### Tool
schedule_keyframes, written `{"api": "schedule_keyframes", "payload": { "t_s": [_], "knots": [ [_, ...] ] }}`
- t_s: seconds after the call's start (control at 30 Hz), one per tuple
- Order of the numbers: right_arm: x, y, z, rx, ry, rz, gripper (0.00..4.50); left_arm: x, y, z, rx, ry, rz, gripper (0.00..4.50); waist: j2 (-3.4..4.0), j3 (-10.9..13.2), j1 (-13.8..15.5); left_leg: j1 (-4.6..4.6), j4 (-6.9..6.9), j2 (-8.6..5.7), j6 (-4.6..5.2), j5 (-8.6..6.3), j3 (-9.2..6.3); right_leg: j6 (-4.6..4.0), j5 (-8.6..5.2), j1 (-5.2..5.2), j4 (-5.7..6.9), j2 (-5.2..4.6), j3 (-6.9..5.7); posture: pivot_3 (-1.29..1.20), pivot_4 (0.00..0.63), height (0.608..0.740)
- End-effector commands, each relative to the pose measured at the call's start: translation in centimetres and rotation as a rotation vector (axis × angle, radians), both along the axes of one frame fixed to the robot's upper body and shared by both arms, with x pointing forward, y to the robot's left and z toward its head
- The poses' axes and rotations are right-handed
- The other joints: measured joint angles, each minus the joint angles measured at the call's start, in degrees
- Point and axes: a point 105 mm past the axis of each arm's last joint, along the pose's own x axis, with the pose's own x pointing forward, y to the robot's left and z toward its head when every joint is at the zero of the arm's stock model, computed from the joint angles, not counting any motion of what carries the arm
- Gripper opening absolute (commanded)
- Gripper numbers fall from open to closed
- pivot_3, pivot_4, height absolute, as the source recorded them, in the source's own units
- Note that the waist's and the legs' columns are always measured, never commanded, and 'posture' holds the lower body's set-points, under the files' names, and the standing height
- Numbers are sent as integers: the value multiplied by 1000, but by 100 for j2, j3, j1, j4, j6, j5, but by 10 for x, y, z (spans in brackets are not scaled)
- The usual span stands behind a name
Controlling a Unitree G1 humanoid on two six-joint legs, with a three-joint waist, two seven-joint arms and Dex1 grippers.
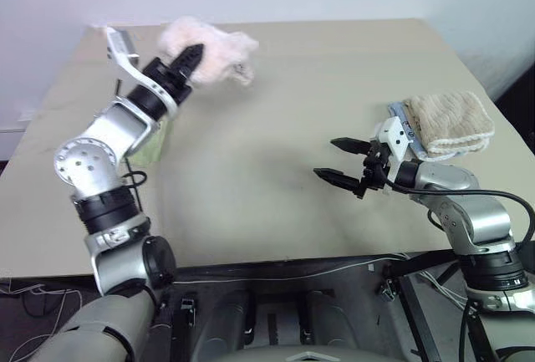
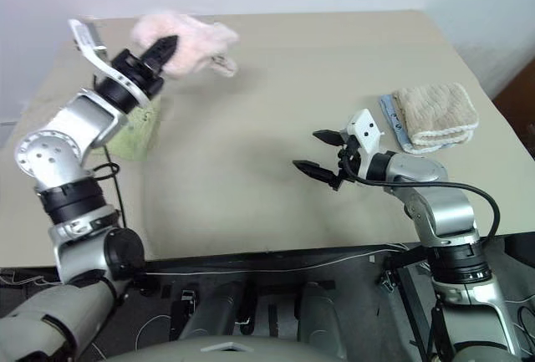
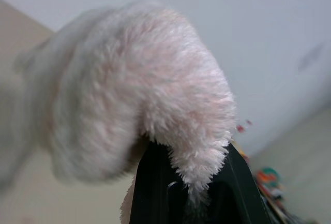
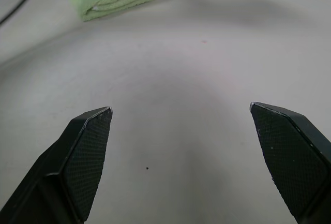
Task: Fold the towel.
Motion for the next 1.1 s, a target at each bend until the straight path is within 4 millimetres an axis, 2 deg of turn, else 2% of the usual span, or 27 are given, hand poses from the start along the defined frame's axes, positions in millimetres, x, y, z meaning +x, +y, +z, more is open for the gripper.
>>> {"api": "schedule_keyframes", "payload": {
  "t_s": [0.03, 0.2, 0.27, 0.33, 0.53, 0.67, 0.87, 1.1],
  "knots": [
    [2, 6, 15, 11, -60, 35, 4500, 1, 32, 23, 1, -80, 130, 23, 0, 0, 0, 0, 0, 0, 0, 0, 0, 0, 0, 0, 0, 0, 0, 0, 150, 740],
    [1, 9, 15, 3, -37, 58, 4500, 4, 83, 9, -92, -26, 251, 23, 0, 0, 7, 0, -1, 0, 0, 0, -6, 0, 0, 1, 0, -1, -6, 0, 150, 740],
    [1, 11, 19, 0, -48, 69, 4500, 4, 105, -9, -130, 33, 304, 23, 0, 0, -6, 0, 0, 0, 0, 0, -6, 1, 0, 1, 0, -2, -6, 0, 150, 740],
    [2, 12, 24, 2, -62, 74, 4500, 3, 117, -25, -149, 73, 332, 23, 0, 0, -20, 1, -2, 0, 0, 0, -5, 1, 1, -1, 2, -2, -6, 0, 150, 740],
    [2, 11, 31, -11, -78, 91, 4500, -11, 125, -43, -175, 97, 355, 23, -10, 6, 13, 1, 0, -1, -1, 0, -11, 1, 1, 5, 1, -7, -12, 0, 150, 740],
    [0, 11, 33, -12, -83, 95, 4500, -23, 131, -66, -180, 154, 383, 23, -10, 5, -5, 1, -3, -2, 1, -2, -11, 0, 1, 4, -3, -10, -9, 0, 150, 740],
    [0, 12, 30, -30, -81, 105, 4500, -34, 126, -74, -232, 175, 398, 23, -10, 5, -3, 0, -2, 1, -3, 1, -13, 0, 1, 2, 4, -8, -10, 0, 150, 740],
    [1, 13, 27, -46, -88, 110, 4500, -42, 128, -102, -278, 248, 461, 23, -10, 5, -4, 1, -2, 0, -3, 1, -12, -1, 1, 3, 4, -8, -9, 0, 150, 740]
  ]
}}
